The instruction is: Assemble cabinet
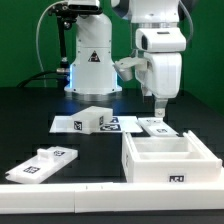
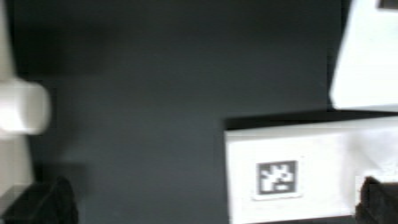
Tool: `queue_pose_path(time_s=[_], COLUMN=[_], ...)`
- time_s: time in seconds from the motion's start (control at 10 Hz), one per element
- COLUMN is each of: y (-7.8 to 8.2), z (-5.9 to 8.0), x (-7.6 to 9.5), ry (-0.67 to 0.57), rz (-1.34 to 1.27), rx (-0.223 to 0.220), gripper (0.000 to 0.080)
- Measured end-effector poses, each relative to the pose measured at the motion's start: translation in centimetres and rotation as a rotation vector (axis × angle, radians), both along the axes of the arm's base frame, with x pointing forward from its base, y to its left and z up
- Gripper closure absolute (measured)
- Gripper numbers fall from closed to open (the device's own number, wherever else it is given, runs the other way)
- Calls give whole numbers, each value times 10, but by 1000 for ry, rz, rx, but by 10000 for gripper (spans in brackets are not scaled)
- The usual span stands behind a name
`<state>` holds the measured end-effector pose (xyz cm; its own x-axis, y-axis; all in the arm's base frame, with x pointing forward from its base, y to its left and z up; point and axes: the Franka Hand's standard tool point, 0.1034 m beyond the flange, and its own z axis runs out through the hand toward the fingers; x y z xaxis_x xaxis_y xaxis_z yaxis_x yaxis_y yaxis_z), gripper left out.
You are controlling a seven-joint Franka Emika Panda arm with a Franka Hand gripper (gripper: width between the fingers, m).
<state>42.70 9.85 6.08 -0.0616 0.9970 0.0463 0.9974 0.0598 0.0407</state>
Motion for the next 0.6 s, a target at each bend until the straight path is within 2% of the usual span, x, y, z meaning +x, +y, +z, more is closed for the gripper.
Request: queue_pose_path(time_s=[0.2, 0.6], y=[10, 8], z=[-10, -13], x=[-22, -26], ry=[-57, -50], rz=[27, 3], rx=[23, 23], gripper=[4, 4])
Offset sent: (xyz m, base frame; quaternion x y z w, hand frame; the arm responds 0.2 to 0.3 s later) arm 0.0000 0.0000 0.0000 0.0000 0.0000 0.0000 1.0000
